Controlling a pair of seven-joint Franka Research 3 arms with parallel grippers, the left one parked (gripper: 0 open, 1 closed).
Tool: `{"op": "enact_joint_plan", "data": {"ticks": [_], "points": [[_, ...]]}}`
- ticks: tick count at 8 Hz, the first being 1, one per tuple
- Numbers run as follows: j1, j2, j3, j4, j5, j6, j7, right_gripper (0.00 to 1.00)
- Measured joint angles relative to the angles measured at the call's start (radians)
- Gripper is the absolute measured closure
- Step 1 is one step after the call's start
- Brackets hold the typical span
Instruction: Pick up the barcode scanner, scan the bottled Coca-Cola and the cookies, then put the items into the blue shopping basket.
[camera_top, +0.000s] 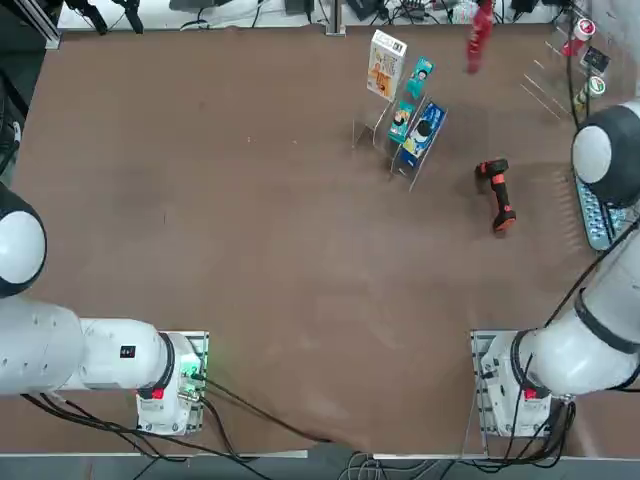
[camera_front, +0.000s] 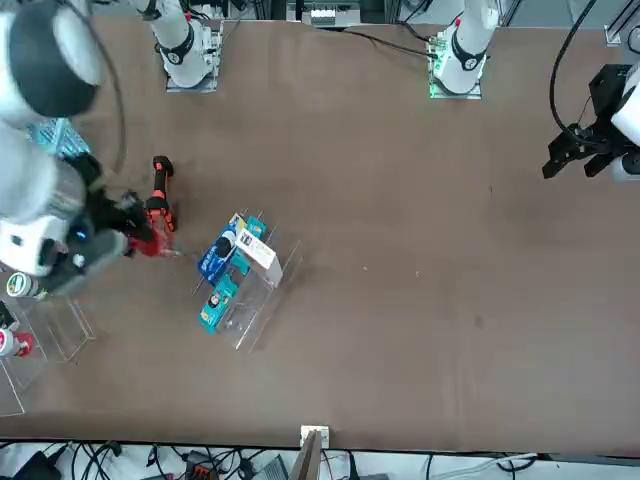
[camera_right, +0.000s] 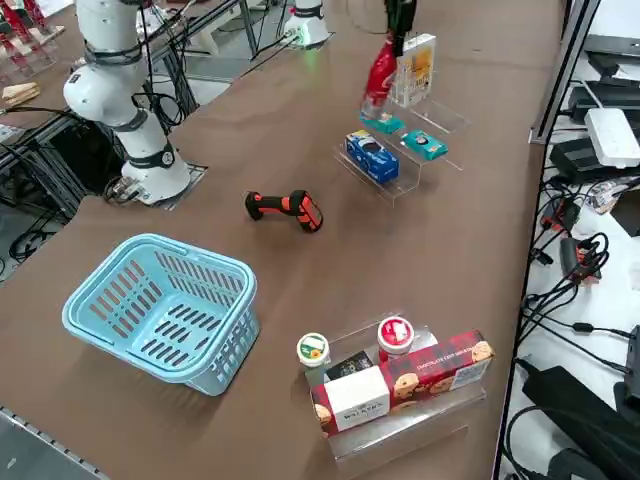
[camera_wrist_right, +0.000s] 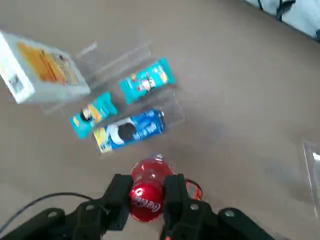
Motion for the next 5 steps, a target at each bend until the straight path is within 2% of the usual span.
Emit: {"op": "enact_joint_plan", "data": {"ticks": [2, 5], "points": [[-0.099, -0.092, -0.008, -0.137, -0.002, -0.009, -0.185, 0.63], [-0.232, -0.277, -0.087, -0.434, -0.023, 0.052, -0.517, 0.63]]}}
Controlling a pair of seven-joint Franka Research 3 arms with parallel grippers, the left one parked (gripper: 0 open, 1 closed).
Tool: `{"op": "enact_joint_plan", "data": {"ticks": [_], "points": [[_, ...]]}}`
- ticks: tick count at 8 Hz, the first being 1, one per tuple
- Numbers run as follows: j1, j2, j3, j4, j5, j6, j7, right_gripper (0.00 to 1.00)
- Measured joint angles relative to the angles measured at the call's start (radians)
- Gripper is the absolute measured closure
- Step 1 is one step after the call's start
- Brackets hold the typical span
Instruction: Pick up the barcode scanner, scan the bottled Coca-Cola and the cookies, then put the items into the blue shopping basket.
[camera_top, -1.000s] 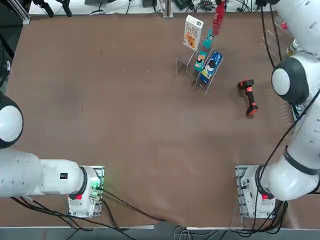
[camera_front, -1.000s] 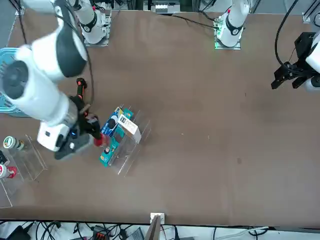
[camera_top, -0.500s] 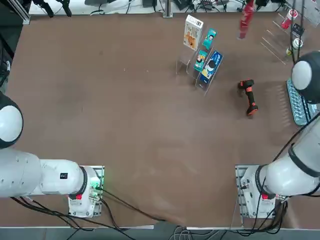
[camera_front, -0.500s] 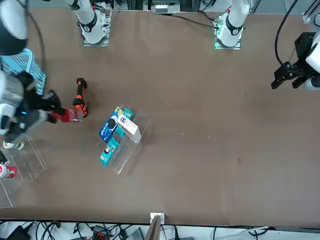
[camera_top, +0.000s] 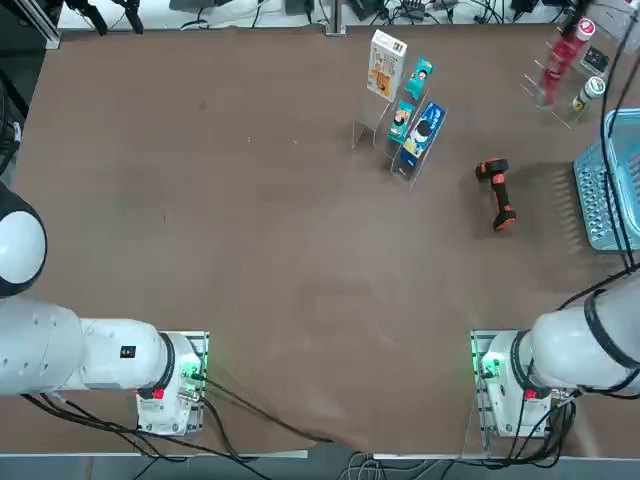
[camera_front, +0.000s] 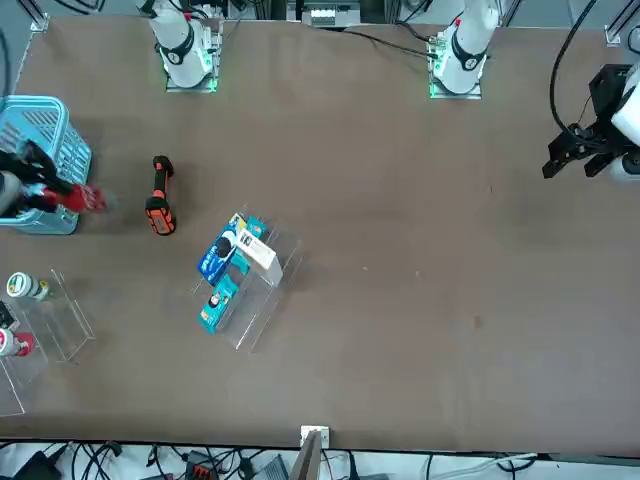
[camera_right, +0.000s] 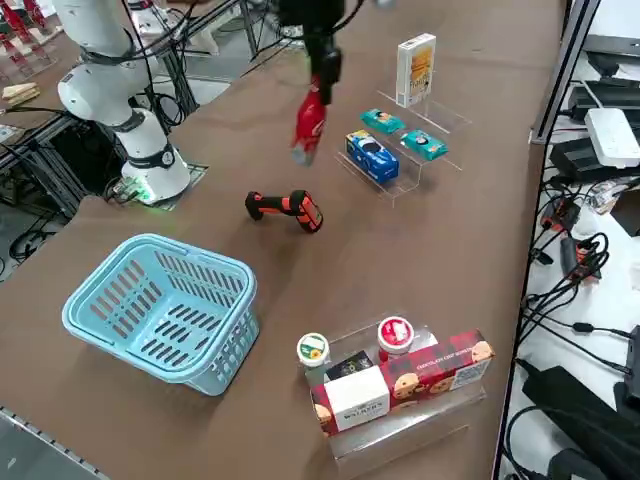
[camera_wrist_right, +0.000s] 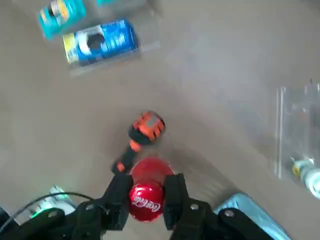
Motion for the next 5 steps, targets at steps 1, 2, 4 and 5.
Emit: {"op": "enact_joint_plan", "data": {"ticks": [1, 2, 4, 5], "points": [[-0.059, -0.068, -0.013, -0.096, -0.028, 0.033, -0.095, 0.63], [-0.118, -0.131, -0.017, -0.164, -0.066, 0.059, -0.186, 0.63], [-0.256, -0.206, -0.020, -0.218, -0.086, 0.082, -0.398, 0.63], [-0.332, -0.213, -0.021, -0.226, -0.086, 0.100, -0.506, 0.63]]}}
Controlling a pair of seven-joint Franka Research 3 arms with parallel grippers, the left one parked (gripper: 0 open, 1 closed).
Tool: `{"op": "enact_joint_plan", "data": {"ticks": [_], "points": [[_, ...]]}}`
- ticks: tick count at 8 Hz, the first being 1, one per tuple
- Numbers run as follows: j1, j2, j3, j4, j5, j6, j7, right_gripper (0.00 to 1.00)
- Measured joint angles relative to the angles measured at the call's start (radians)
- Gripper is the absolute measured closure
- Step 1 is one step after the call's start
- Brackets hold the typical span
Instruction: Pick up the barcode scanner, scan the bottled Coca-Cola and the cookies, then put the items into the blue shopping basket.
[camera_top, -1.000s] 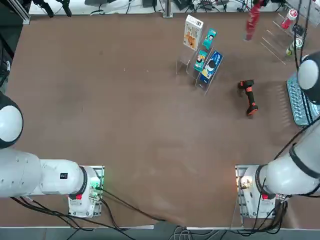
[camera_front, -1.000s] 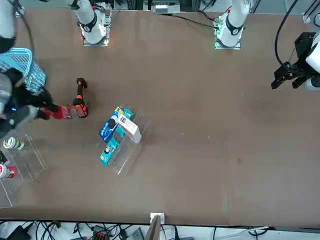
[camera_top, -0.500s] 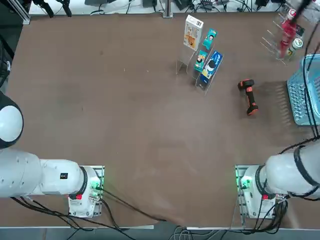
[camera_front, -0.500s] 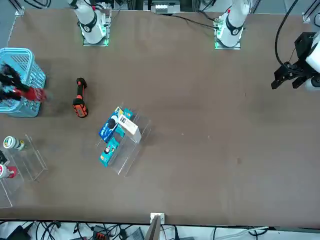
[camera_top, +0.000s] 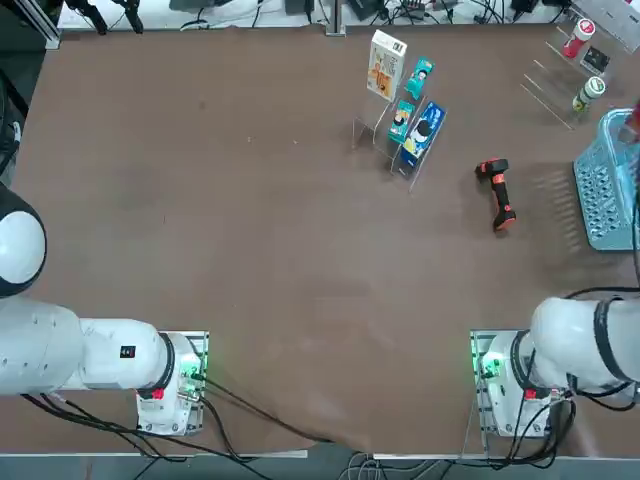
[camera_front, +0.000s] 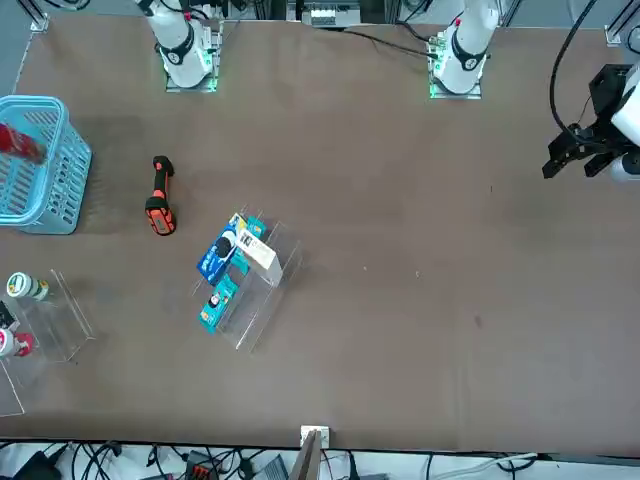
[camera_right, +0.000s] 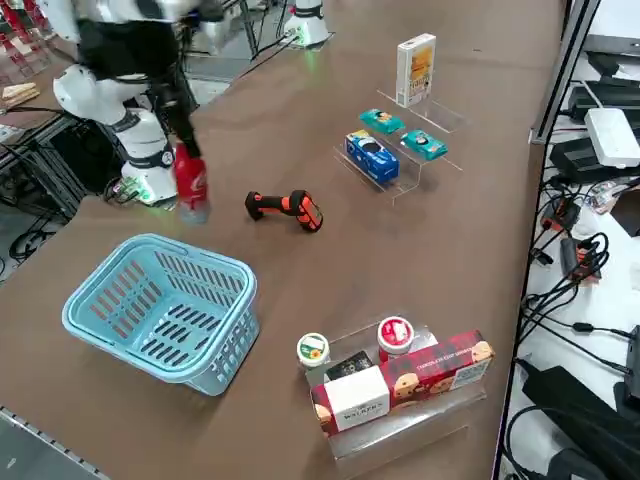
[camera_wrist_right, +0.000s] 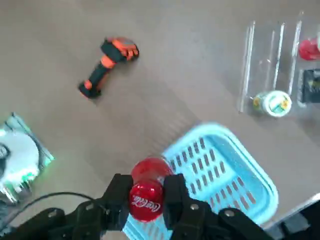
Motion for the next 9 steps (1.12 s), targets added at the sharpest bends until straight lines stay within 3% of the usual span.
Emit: {"op": "enact_joint_plan", "data": {"ticks": [4, 9], "points": [[-0.211, 0.080, -0.001, -0.034, 0.030, 0.122, -0.285, 0.63], [-0.288, 0.200, 0.000, -0.107, 0.143, 0.275, -0.431, 0.63]]}}
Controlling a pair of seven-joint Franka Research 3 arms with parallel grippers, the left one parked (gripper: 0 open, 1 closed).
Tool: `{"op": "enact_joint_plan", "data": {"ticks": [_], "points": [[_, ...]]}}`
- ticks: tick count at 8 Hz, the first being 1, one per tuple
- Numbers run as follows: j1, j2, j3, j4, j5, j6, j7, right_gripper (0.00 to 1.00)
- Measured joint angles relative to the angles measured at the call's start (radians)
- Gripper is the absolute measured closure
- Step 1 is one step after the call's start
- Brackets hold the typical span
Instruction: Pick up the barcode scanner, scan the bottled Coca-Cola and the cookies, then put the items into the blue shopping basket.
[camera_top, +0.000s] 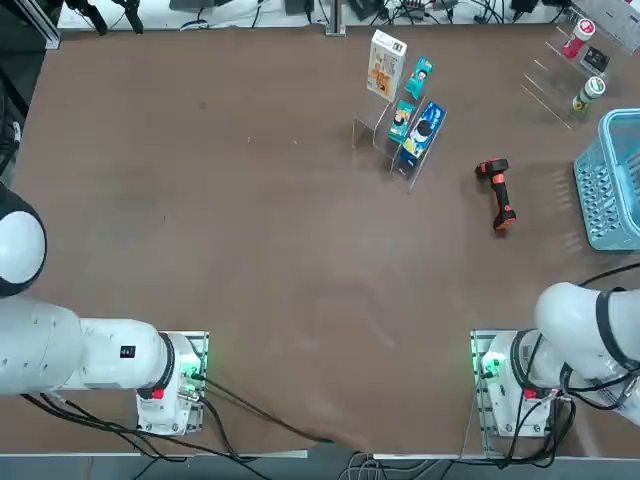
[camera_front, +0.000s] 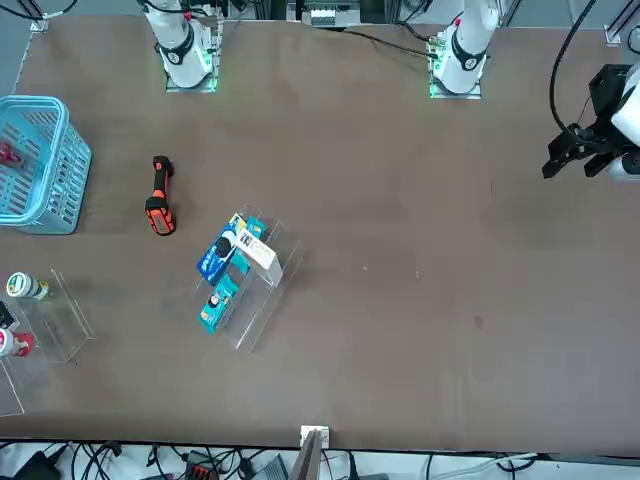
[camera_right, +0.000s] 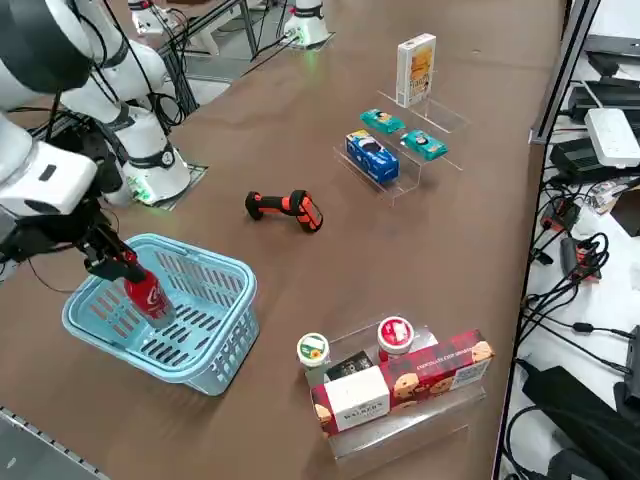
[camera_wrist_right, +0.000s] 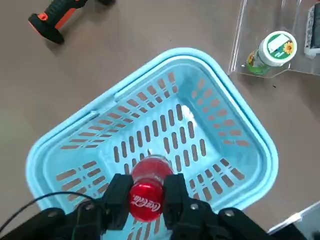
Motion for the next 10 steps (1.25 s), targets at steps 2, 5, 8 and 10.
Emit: {"op": "enact_joint_plan", "data": {"ticks": [2, 5, 8, 10], "points": [[-0.002, 0.036, 0.002, -0.019, 0.059, 0.049, -0.051, 0.63], [-0.012, 0.090, 0.003, -0.077, 0.109, 0.143, -0.110, 0.63], [-0.017, 0.122, 0.003, -0.081, 0.144, 0.169, -0.135, 0.63], [-0.017, 0.138, 0.005, -0.081, 0.153, 0.192, -0.142, 0.63]]}}
